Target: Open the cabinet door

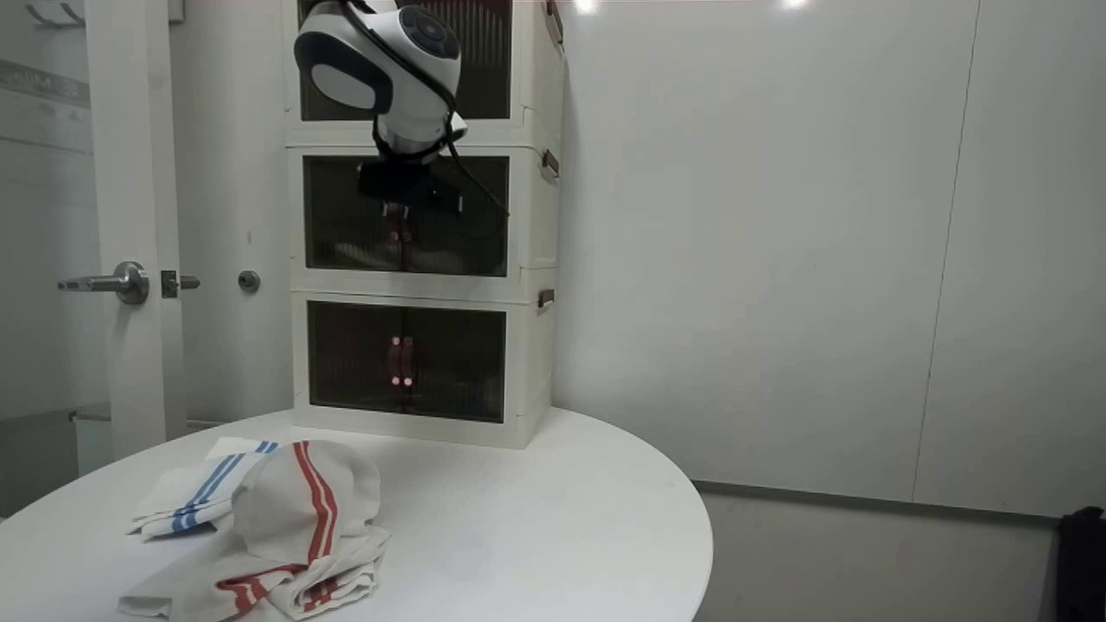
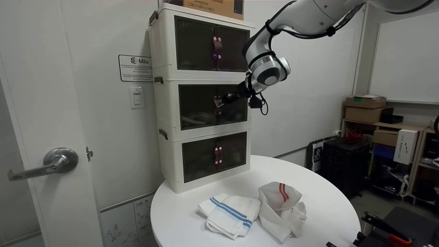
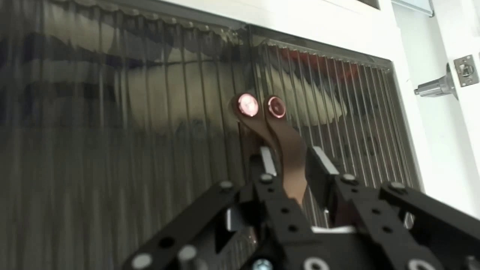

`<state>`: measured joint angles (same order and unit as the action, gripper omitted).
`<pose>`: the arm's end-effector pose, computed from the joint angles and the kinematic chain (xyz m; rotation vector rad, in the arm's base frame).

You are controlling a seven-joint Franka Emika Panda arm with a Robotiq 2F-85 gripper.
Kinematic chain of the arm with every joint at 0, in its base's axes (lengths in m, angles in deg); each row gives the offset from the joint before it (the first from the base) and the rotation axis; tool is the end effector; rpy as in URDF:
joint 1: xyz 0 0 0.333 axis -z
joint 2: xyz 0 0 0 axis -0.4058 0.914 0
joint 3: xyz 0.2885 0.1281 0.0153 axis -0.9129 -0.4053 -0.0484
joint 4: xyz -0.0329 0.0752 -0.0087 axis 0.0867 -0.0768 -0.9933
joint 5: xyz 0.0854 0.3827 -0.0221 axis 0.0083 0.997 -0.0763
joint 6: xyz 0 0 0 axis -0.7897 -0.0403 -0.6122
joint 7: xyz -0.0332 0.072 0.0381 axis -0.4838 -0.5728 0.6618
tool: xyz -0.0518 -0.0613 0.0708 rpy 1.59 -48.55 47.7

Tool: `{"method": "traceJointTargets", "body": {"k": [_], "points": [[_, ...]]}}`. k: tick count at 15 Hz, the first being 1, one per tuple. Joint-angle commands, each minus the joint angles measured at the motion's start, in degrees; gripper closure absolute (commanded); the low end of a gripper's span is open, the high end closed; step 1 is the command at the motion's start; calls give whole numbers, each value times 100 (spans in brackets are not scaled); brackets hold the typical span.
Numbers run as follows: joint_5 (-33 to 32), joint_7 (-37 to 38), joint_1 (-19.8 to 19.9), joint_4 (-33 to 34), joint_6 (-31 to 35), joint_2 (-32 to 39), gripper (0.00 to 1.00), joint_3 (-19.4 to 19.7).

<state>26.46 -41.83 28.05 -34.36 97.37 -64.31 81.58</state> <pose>0.6805 -0.0429 0.3774 -2.3764 -0.6127 -1.3078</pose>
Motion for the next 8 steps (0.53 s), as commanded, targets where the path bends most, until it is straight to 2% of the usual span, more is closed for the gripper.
{"method": "traceJointTargets", "body": {"k": [1,3,8], "points": [[-145,-40,-13,-11,-165,-27,94,-12],[-341,29,-11,-49,-245,-45,97,23],[-909,274,-161,-480,-122,-394,91,18]]}}
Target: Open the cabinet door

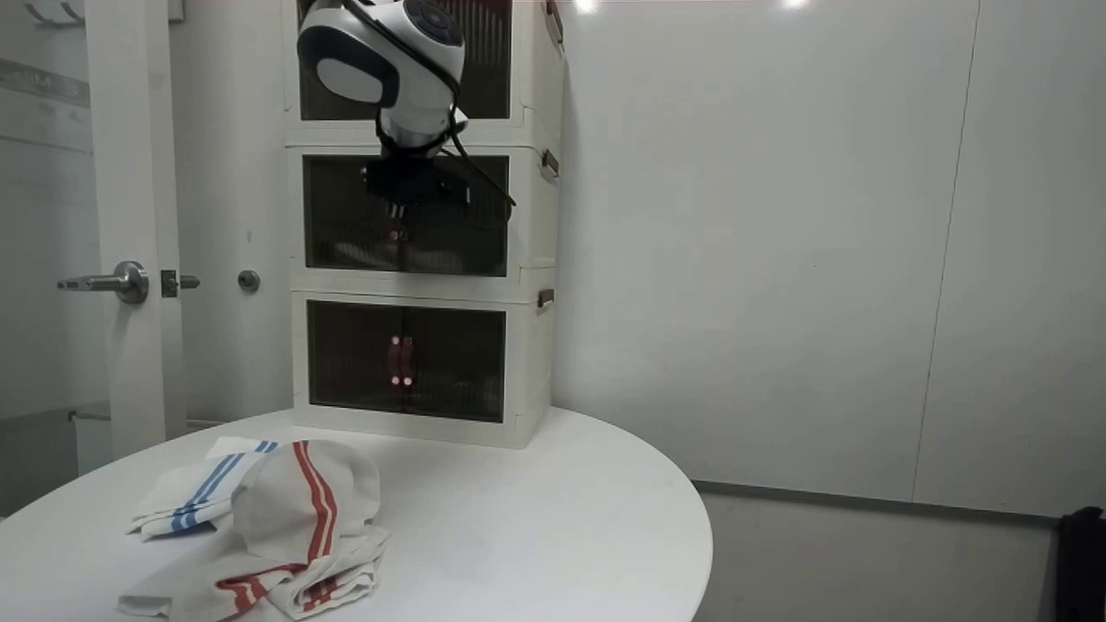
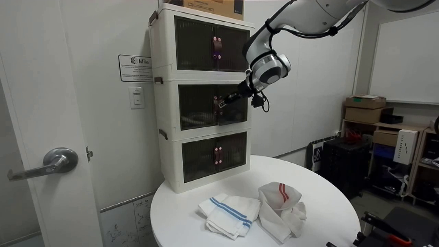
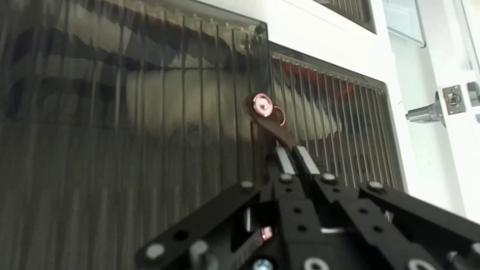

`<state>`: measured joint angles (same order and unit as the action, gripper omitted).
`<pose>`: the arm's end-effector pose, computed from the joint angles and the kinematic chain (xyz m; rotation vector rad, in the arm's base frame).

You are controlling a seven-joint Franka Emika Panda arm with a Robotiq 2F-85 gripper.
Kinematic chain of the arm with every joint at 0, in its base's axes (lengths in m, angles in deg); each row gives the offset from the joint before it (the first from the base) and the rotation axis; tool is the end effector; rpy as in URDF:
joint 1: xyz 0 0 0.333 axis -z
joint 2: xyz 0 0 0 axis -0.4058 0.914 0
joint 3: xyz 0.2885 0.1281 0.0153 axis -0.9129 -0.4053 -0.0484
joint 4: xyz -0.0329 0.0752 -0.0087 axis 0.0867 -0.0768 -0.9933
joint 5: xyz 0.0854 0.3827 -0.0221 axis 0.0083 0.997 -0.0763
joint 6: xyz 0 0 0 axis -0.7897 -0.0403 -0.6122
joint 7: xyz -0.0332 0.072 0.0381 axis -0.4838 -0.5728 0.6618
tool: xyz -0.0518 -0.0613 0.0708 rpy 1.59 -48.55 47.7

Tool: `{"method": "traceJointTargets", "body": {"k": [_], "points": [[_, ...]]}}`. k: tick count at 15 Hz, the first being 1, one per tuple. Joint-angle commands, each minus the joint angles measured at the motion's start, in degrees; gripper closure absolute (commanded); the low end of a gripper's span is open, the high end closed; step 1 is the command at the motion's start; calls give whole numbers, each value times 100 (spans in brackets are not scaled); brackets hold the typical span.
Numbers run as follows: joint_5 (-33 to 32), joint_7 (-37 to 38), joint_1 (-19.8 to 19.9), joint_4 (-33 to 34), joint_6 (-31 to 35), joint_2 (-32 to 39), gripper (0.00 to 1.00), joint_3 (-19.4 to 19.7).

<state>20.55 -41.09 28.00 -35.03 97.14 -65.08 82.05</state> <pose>0.6782 -0.0463 0.3824 -2.4137 -0.7253 -1.2764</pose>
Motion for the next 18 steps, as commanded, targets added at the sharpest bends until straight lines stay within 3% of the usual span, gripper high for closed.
{"method": "traceJointTargets", "body": {"k": [1,8,9,11,18], "points": [[-397,254,-176,-495,-125,-392,91,4],[-631,719,-105,-1341,36,-1047,92,156],[-781,887,-99,-1471,37,-1175,67,206],[-1015,1226,-93,-1652,85,-1373,60,260],[-1900,2473,-75,-2163,206,-1949,9,324]]}}
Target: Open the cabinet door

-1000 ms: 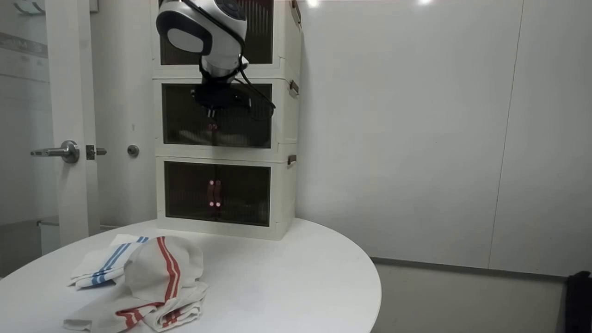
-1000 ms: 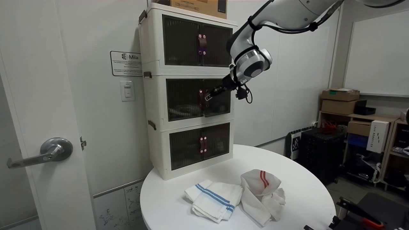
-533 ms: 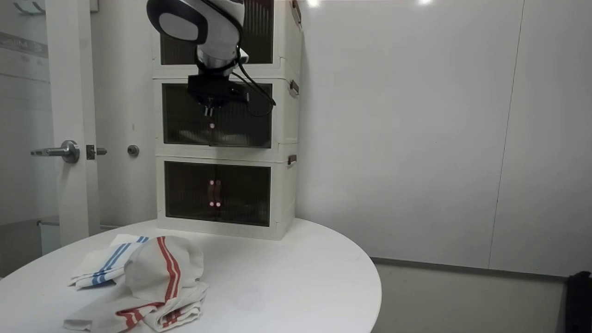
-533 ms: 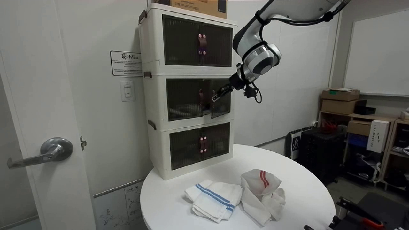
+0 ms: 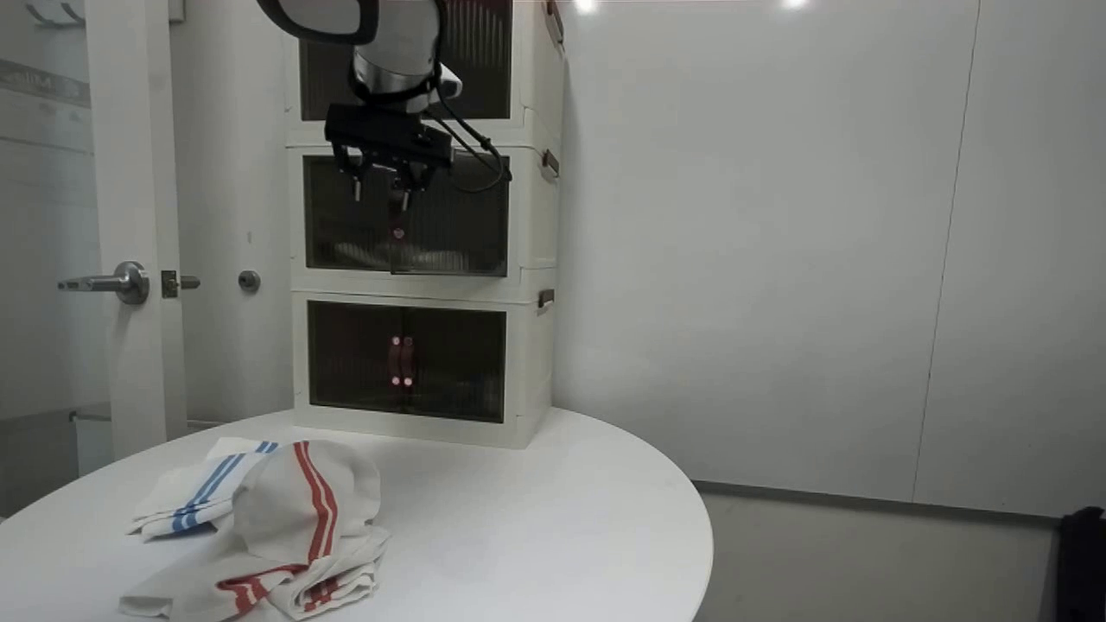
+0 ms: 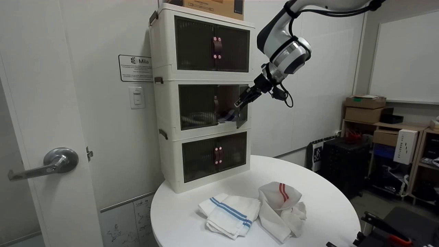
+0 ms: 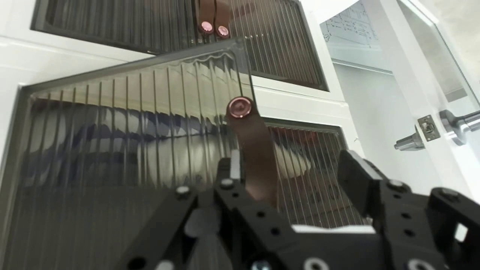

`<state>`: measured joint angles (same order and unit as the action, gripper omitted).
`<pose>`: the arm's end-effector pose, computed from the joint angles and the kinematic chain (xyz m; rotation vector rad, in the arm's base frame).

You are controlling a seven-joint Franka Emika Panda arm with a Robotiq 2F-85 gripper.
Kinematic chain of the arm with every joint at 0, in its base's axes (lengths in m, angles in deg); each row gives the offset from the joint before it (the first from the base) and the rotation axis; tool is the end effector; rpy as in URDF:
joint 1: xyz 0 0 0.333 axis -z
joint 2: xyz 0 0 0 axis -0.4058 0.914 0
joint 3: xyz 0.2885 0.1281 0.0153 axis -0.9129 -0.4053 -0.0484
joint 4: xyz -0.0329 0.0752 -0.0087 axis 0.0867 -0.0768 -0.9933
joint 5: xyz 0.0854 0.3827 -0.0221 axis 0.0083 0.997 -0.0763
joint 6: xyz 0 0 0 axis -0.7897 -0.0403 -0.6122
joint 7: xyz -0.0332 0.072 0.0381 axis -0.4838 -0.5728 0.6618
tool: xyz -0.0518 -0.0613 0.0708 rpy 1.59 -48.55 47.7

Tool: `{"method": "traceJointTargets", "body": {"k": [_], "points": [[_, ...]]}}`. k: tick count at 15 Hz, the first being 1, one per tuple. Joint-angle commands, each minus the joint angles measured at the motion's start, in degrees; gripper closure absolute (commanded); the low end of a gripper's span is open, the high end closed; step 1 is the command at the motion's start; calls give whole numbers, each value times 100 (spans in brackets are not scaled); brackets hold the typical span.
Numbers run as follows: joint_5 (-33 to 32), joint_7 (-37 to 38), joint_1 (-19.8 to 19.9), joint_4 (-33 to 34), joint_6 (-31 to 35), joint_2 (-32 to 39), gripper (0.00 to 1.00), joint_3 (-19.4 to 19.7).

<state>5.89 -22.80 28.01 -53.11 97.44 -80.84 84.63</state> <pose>0.5914 -0.0665 0.4104 -2.5769 -0.5708 -1.0502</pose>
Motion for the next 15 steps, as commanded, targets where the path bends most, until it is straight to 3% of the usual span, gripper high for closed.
{"method": "traceJointTargets", "body": {"k": [1,8,12,15], "points": [[-676,1025,-85,-432,259,-449,1,84],[-2874,4128,71,-1027,670,-754,0,334],[-4480,5874,86,-907,-8,-1092,0,387],[-5574,7078,-51,-388,-1098,-1398,0,177]]}}
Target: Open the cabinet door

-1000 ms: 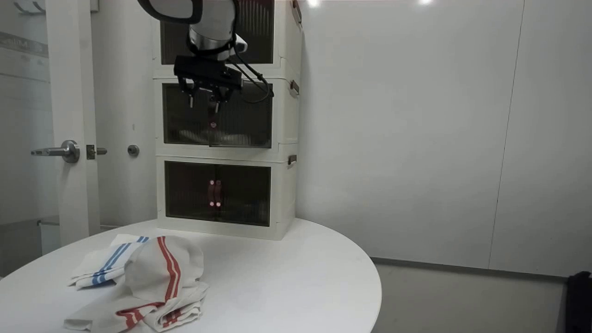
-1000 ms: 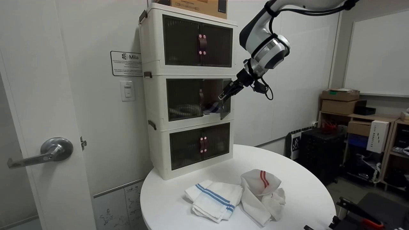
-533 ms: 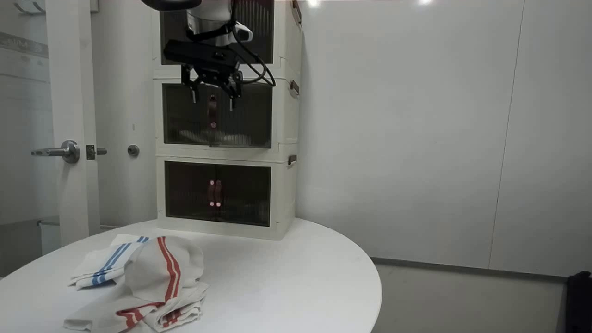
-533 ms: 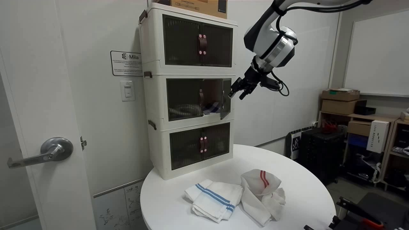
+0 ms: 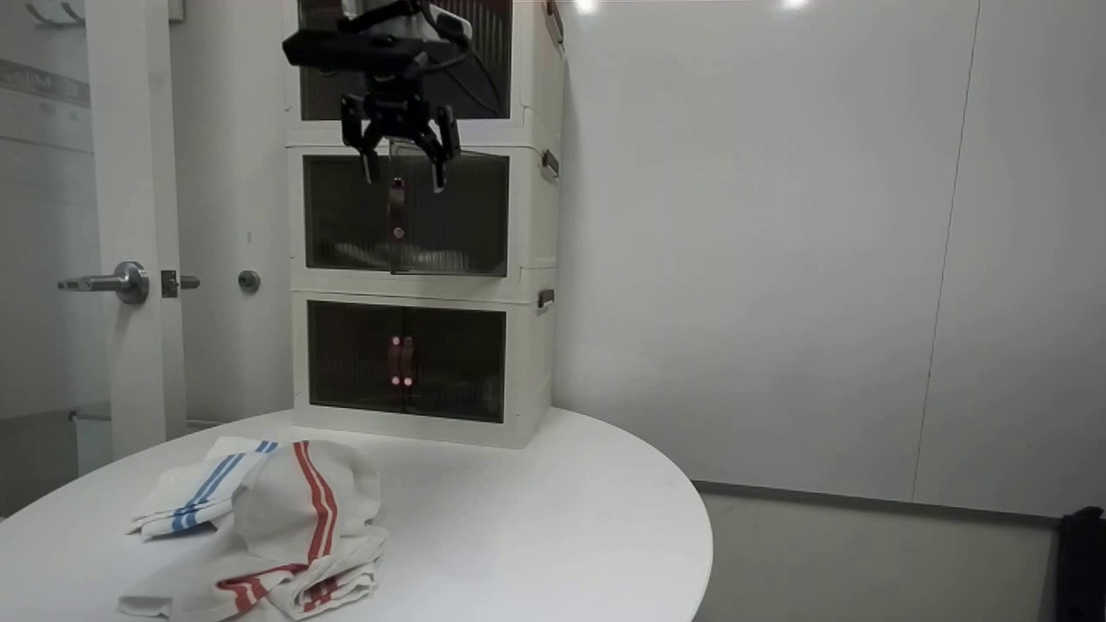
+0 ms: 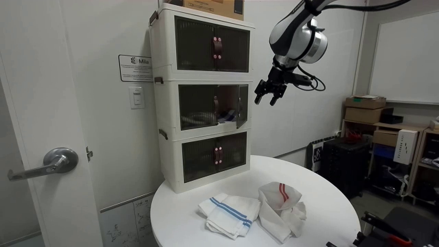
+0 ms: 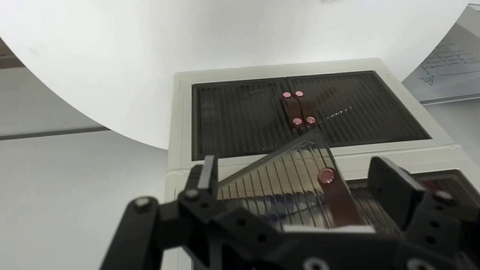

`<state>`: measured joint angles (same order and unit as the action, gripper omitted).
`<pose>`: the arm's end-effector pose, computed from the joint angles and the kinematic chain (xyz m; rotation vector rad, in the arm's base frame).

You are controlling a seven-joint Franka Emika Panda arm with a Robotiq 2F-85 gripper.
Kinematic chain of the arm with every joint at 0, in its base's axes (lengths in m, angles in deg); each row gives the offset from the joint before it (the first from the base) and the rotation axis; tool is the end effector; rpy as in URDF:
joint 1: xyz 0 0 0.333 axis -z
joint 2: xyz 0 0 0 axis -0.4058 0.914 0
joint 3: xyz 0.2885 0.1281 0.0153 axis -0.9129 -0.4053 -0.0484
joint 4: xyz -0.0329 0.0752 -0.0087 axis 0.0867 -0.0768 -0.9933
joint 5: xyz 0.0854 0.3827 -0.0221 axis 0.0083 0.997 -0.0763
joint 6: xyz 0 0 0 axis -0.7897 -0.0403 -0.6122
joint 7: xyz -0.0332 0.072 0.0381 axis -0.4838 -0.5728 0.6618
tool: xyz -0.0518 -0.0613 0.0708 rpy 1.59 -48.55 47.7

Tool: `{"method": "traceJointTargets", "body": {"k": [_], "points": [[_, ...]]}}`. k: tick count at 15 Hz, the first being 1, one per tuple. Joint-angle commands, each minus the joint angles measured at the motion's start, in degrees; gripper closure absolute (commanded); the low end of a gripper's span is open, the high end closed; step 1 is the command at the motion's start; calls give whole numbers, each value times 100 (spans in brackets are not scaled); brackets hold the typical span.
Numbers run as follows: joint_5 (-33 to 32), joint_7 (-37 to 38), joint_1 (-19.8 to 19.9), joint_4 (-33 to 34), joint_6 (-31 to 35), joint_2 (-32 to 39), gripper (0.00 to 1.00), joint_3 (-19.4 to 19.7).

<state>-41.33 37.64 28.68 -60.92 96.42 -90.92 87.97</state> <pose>0.5455 -0.0892 0.4514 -2.9681 0.0482 -0.6945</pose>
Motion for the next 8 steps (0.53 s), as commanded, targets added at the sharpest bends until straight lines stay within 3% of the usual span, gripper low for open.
{"method": "traceJointTargets", "body": {"k": [1,4,8], "points": [[-1080,1298,-173,622,-1415,-450,0,-245],[-1526,1998,-359,1504,-2602,-327,0,-538],[-1535,2977,-492,2479,-3291,138,0,-729]]}}
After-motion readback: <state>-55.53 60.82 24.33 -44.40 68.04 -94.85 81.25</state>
